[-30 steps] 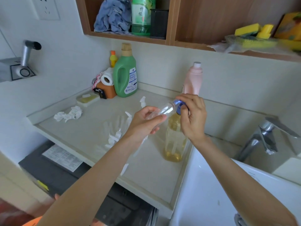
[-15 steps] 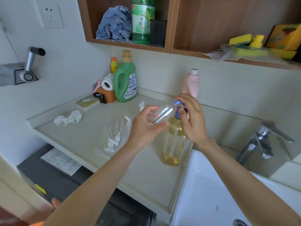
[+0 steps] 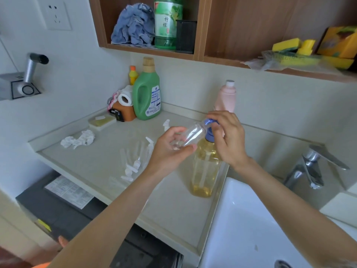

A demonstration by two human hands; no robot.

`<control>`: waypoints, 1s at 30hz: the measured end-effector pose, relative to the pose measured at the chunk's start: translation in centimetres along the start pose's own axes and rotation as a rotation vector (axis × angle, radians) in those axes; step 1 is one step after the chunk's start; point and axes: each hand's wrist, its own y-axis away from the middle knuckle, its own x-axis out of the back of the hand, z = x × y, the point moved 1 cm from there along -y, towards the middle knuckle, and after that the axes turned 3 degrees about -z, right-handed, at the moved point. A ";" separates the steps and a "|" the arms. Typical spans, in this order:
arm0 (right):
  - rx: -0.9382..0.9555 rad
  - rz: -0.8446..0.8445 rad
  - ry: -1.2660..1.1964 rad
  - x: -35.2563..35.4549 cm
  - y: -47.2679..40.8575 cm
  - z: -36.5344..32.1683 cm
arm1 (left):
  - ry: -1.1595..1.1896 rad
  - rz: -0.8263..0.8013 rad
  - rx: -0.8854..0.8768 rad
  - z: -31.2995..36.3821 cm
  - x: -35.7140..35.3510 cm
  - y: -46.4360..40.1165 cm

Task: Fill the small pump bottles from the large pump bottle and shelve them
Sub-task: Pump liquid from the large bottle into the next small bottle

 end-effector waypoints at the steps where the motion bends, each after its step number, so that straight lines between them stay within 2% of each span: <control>1: -0.009 -0.009 -0.015 0.3 -0.3 0.1 | 0.011 -0.001 -0.004 0.1 -0.1 0.0; 6: -0.031 0.005 -0.108 0.3 -0.4 0.5 | 0.047 -0.007 -0.030 0.4 -0.2 0.4; 14: -0.052 0.162 -0.193 -2.0 1.6 0.5 | 0.050 0.016 -0.040 -0.6 -0.1 0.3; 18: -0.035 0.178 -0.174 -2.3 1.9 1.0 | 0.056 0.052 0.007 -1.4 -0.5 0.4; 22: -0.102 0.199 -0.126 -1.9 1.5 0.5 | 0.084 0.061 0.048 -2.0 -0.5 0.5; 30: -0.113 0.036 -0.125 0.4 -0.8 -0.2 | 0.077 0.073 0.069 -0.3 -0.9 0.6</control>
